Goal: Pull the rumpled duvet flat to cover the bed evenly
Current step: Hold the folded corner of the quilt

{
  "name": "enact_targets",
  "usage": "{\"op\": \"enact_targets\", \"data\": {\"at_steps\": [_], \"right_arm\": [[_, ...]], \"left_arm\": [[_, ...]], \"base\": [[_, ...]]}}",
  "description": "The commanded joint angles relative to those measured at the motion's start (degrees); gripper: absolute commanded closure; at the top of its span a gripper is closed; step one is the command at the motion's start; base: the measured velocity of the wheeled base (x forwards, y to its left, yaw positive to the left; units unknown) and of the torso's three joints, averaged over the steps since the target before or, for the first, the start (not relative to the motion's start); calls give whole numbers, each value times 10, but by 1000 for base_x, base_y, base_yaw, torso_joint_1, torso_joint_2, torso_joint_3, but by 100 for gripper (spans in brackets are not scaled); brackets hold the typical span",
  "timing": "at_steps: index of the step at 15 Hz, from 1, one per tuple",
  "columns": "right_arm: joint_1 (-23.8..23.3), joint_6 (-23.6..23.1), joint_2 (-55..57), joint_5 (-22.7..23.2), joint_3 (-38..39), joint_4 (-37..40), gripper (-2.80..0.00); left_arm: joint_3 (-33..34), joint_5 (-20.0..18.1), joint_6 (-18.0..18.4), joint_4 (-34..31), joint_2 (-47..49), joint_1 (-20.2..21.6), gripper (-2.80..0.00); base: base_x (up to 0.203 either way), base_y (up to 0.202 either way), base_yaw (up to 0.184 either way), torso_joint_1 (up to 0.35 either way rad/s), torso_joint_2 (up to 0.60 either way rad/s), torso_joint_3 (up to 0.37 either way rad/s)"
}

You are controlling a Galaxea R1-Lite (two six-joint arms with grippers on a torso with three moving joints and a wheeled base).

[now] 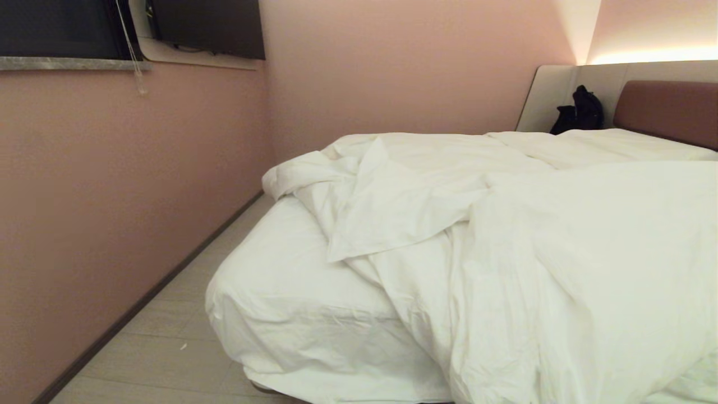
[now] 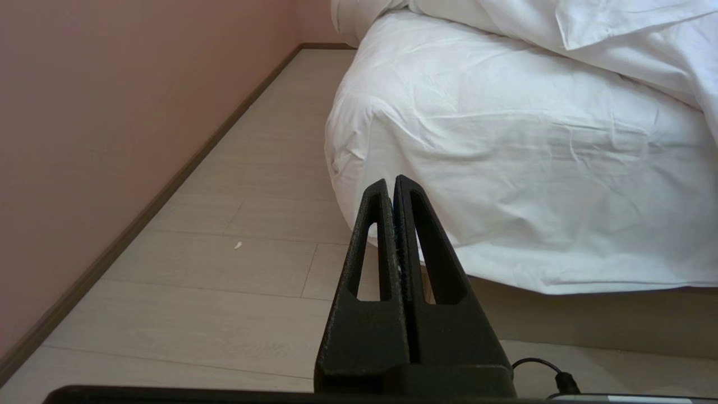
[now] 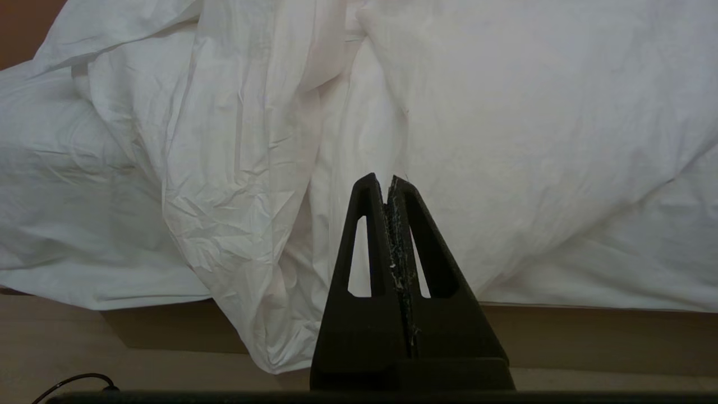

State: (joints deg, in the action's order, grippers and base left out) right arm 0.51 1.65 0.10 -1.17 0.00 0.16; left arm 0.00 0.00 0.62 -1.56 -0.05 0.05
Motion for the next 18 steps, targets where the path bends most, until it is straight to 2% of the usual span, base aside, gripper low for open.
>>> {"op": "enact_targets", "data": {"at_steps": [1,8,10,13,18], "right_arm": [[0,0,0,0,0,0,0],[0,0,0,-1,0,0,0],[0,0,0,-1,0,0,0],[0,0,0,0,0,0,0],[0,0,0,0,0,0,0]], "left_arm": [[0,0,0,0,0,0,0],[0,-1,1,0,0,0,0],[-30,-4,-11,-5,1,0,0],[-149,-41,-56,-52,38,0,0],[-296,-127,-188,-59,308,-7,0]], "base": [[0,0,0,0,0,0],[0,0,0,0,0,0],[0,0,0,0,0,0],[0,0,0,0,0,0],[0,0,0,0,0,0]]}}
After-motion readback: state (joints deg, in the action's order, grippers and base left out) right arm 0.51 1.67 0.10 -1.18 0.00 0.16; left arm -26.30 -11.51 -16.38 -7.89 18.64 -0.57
